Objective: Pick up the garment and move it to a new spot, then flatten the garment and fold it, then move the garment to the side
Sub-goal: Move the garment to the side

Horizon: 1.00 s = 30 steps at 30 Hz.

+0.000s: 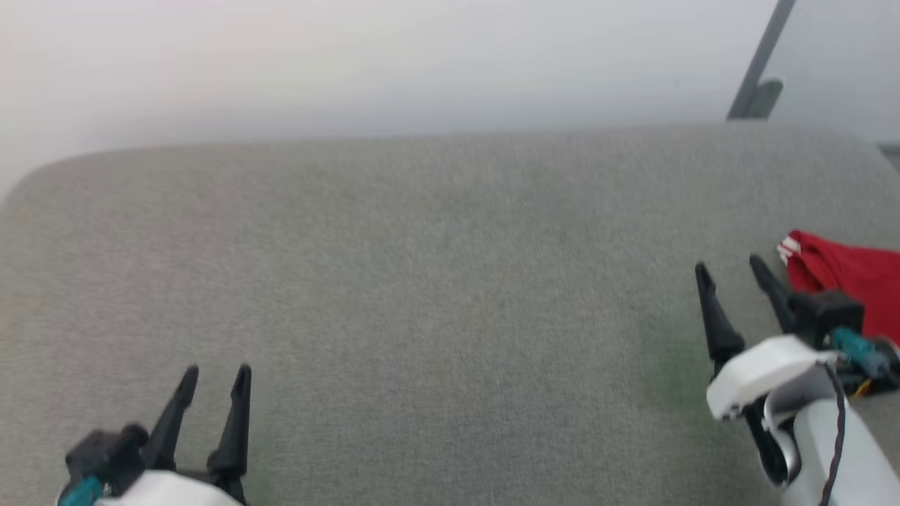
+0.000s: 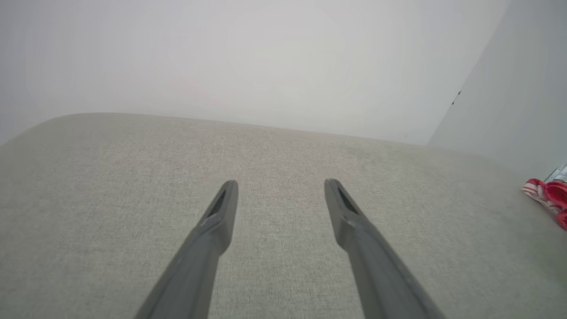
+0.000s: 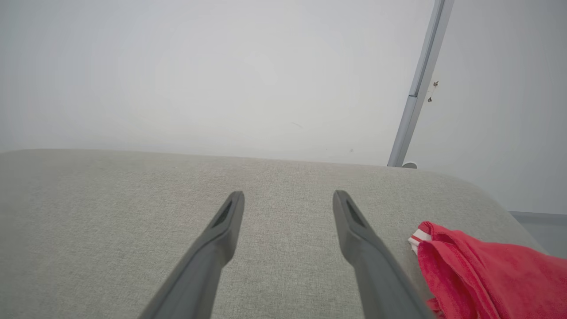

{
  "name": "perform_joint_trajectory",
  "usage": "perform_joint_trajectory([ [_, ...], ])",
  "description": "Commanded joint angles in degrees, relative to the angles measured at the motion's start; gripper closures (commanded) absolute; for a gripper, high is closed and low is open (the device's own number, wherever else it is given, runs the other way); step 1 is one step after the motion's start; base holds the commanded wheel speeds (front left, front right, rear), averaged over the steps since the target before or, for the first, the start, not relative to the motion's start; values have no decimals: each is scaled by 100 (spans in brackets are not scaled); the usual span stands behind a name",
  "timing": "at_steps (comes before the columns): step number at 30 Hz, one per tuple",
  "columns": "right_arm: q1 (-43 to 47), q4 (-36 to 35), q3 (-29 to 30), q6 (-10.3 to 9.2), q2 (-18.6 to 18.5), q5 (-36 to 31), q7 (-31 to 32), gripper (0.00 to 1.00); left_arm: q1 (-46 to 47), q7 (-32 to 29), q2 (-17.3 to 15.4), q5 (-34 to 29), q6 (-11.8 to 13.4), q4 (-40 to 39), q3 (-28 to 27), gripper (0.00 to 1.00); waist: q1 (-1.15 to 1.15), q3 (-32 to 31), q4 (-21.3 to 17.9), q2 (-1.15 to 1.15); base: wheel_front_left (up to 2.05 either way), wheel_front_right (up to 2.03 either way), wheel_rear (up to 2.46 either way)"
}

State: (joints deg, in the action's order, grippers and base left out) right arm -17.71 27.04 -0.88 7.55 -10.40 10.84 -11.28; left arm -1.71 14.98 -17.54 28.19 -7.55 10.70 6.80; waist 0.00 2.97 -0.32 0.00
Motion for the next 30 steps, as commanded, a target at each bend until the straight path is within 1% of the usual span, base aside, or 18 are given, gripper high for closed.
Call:
perform_joint_trajectory([
  [1, 150, 27, -24, -14, 7, 35, -95, 0, -166, 27, 69, -61, 15, -13, -76, 0, 0, -257, 147, 0, 0, 0, 0],
  [6, 491, -36, -138, -12, 19, 266, -260, 0, -517, 27, 236, -207, 15, -147, -345, 0, 0, -448, 261, 0, 0, 0, 0],
  [9, 738, -172, -80, -13, 15, 361, -305, 0, -680, 27, 287, -269, 15, -225, -452, 0, 0, -548, 329, 0, 0, 0, 0],
  [16, 1202, -510, 23, -10, 51, 489, -330, 0, -966, 27, 385, -362, 15, -384, -637, 0, 0, -665, 350, 0, 0, 0, 0],
  [23, 1669, -962, 255, -10, 112, 494, -245, 0, -1181, 27, 402, -446, 15, -558, -731, 0, 0, -723, 365, 0, 0, 0, 0],
  [30, 2071, -1359, 420, -10, 352, 395, -142, 0, -1330, 27, 404, -448, 15, -691, -816, 0, 0, -754, 393, 0, 0, 0, 0],
])
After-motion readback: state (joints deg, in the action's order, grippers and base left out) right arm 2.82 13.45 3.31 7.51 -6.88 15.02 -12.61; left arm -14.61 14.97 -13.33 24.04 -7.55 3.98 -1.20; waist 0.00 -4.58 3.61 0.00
